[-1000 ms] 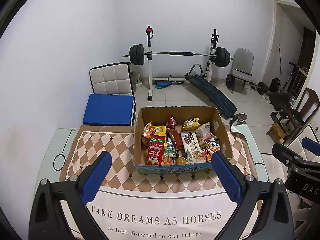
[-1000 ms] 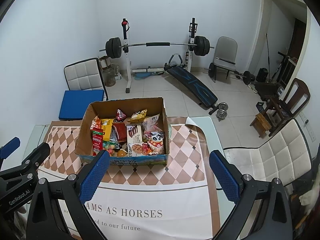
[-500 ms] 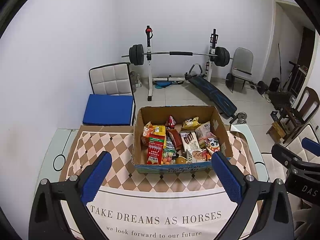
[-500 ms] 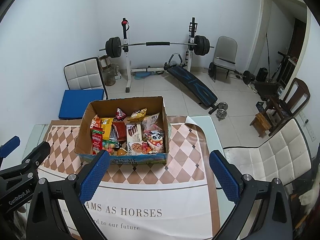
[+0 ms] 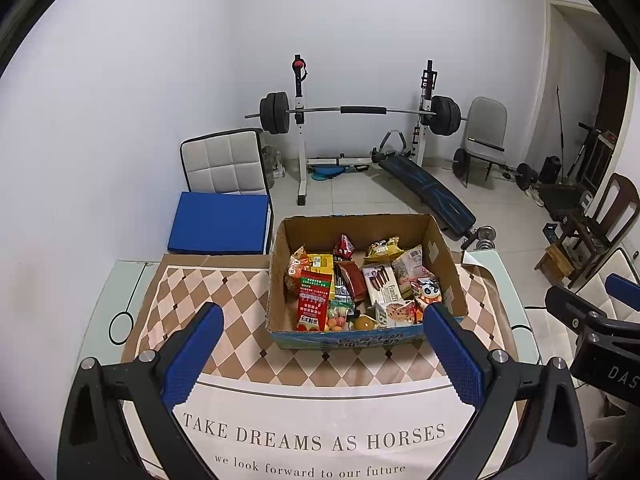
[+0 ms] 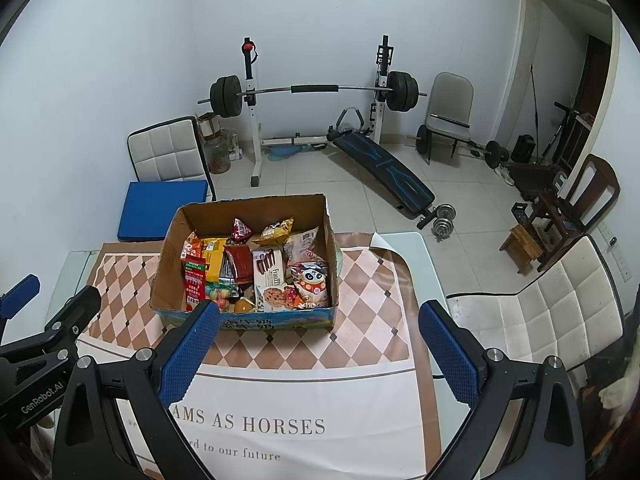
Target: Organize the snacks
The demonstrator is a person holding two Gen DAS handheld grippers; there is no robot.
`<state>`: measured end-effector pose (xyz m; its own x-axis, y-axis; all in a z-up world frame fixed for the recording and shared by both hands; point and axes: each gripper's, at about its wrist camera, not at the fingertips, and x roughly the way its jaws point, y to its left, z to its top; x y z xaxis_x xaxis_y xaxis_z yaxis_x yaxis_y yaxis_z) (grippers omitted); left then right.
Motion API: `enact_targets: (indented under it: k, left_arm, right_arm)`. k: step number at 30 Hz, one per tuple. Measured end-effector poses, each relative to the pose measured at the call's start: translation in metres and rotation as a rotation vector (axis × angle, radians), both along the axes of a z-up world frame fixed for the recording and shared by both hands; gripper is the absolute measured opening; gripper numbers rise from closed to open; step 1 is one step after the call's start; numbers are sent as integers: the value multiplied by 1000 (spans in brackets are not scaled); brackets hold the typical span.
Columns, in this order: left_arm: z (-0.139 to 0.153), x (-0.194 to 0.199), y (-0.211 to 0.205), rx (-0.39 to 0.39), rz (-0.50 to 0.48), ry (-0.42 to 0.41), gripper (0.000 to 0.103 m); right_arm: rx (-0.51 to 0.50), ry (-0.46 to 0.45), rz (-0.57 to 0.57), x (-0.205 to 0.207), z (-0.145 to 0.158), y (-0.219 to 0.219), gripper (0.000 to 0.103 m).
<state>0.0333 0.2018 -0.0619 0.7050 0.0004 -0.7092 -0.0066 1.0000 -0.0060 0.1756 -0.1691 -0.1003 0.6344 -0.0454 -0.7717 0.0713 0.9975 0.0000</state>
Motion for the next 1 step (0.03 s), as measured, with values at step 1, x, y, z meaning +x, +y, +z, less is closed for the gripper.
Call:
enact_targets:
  k: [1]
  left_arm:
    - [2,1,1,-1,-2,0,102]
  right_arm:
    - [0,1,0,1,1,0,101]
